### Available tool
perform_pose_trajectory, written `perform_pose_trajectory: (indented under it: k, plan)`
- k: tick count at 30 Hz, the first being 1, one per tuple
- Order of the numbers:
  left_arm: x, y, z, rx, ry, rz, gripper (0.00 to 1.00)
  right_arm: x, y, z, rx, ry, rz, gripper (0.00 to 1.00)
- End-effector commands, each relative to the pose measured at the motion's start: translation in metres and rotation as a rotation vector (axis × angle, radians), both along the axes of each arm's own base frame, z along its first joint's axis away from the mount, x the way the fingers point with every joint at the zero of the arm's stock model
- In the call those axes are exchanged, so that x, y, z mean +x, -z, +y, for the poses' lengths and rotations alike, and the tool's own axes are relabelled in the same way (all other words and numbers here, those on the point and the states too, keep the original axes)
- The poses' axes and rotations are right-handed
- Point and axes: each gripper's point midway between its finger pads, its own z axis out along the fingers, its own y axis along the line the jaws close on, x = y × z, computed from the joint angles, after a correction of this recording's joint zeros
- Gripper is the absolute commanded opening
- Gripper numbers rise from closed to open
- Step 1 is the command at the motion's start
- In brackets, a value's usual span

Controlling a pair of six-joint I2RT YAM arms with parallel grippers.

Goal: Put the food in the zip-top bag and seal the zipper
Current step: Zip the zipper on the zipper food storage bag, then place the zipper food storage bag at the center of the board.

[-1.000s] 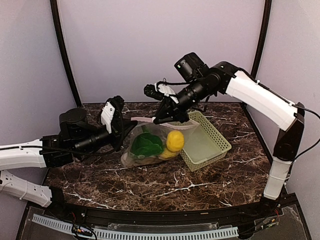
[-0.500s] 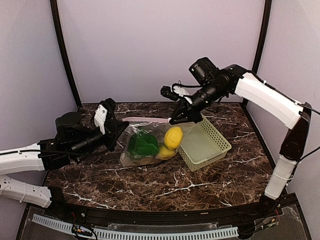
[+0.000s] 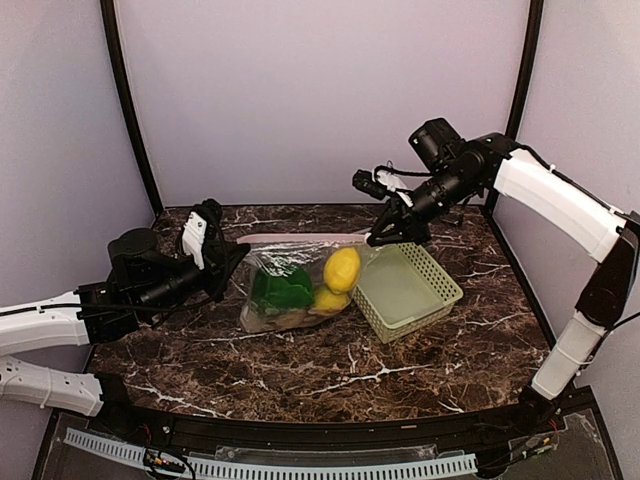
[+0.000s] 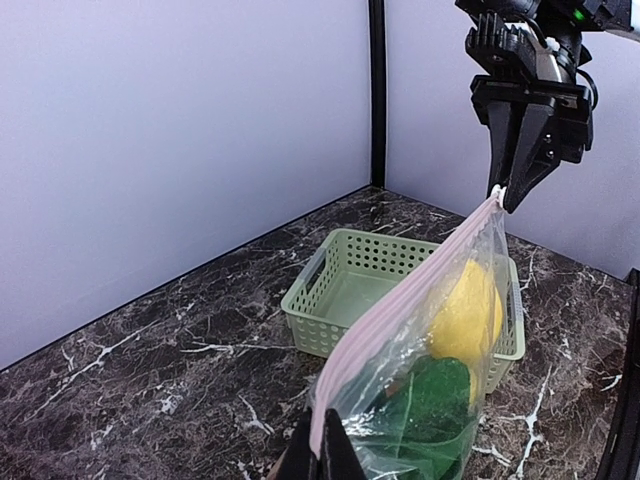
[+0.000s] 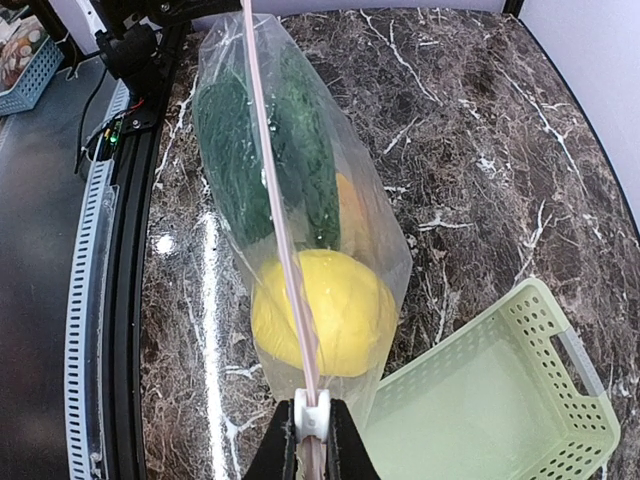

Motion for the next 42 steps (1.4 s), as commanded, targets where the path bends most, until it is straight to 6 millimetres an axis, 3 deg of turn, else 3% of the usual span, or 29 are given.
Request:
perform_pose_trajectory:
  k: [1, 12, 17, 20, 24, 27, 30, 33, 35, 40, 42]
  plan:
    - [0.012, 0.0, 0.025, -0.009, -0.114, -0.007, 0.01, 0.004, 0.007, -0.03, -0.08, 0.079, 0.005, 0.07]
    - [0.015, 0.002, 0.026, -0.006, -0.127, -0.005, 0.01, 0.007, 0.011, -0.033, -0.093, 0.082, 0.0, 0.08]
    - [0.024, 0.002, 0.025, -0.015, -0.139, -0.011, 0.01, 0.018, 0.007, -0.023, -0.073, 0.063, -0.015, 0.08]
    - [0.044, 0.002, 0.026, -0.062, -0.161, 0.004, 0.01, 0.034, 0.003, -0.012, -0.055, 0.049, -0.038, 0.08]
    - [0.085, -0.009, 0.032, -0.11, -0.195, -0.021, 0.01, 0.076, -0.001, 0.013, -0.04, 0.054, -0.101, 0.07]
    - [0.113, -0.024, 0.039, -0.123, -0.207, -0.044, 0.01, 0.108, -0.019, 0.03, -0.011, 0.083, -0.171, 0.07]
    - [0.124, -0.052, 0.039, -0.125, -0.196, -0.1, 0.01, 0.124, -0.05, 0.033, 0.034, 0.117, -0.281, 0.06]
    - [0.123, -0.074, 0.04, -0.114, -0.175, -0.144, 0.01, 0.124, -0.072, 0.032, 0.081, 0.125, -0.353, 0.08]
    - [0.118, -0.074, 0.037, -0.1, -0.146, -0.143, 0.01, 0.119, -0.078, 0.033, 0.112, 0.114, -0.366, 0.08]
    - [0.096, -0.048, 0.032, -0.109, -0.058, -0.062, 0.01, 0.074, -0.069, 0.042, 0.181, -0.006, -0.264, 0.1]
    - [0.081, -0.034, 0.033, -0.127, -0.024, -0.005, 0.01, 0.049, -0.053, 0.049, 0.176, -0.064, -0.206, 0.11]
